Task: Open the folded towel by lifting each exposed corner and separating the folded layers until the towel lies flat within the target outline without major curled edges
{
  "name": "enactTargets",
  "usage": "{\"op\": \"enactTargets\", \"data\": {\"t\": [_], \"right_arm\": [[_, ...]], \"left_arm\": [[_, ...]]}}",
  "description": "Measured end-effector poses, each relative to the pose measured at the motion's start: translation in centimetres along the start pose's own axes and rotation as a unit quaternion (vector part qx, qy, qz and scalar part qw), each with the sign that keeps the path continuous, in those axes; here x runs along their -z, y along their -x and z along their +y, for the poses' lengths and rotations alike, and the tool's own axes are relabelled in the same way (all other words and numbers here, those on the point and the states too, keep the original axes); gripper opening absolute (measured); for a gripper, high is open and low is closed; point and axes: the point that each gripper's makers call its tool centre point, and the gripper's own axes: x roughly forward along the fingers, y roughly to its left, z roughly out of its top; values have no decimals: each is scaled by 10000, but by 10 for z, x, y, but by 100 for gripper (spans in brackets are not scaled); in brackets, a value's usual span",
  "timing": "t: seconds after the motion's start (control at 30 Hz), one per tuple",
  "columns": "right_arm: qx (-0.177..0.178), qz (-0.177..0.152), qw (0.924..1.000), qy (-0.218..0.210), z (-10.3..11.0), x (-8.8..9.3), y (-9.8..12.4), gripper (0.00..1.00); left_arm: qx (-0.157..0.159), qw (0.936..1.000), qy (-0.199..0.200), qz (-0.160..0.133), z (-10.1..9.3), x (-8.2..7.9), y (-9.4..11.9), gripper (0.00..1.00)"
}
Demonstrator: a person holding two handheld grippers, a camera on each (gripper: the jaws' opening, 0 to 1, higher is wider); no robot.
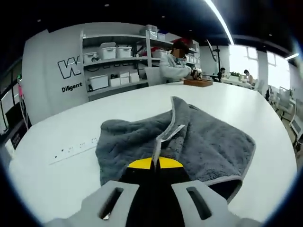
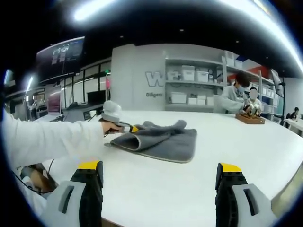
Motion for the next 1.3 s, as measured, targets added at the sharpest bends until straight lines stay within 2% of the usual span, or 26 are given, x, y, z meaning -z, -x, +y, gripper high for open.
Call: {"op": "enactTargets", "data": {"t": [0.43, 0.5, 0.8, 1.07, 1.3], "right_arm": [[-35, 56, 10000, 24, 3, 1, -3, 99], [-35, 76, 10000, 42, 3, 1, -4, 99], [-28, 125, 9999, 41, 1, 3, -5, 99], [-3, 168, 9998, 51, 1, 5, -6, 99], [-80, 214, 9997, 102, 7, 6, -9, 99]], "left_arm": [[-277, 9993, -264, -30, 38, -4, 31, 2], [-333, 9991, -246, -18, 50, -4, 30, 2], [-590, 9980, -209, 82, 83, 12, 42, 2], [-759, 9969, -139, 147, 120, 13, 34, 2], [-931, 9954, -102, 194, 145, 18, 41, 2]]}}
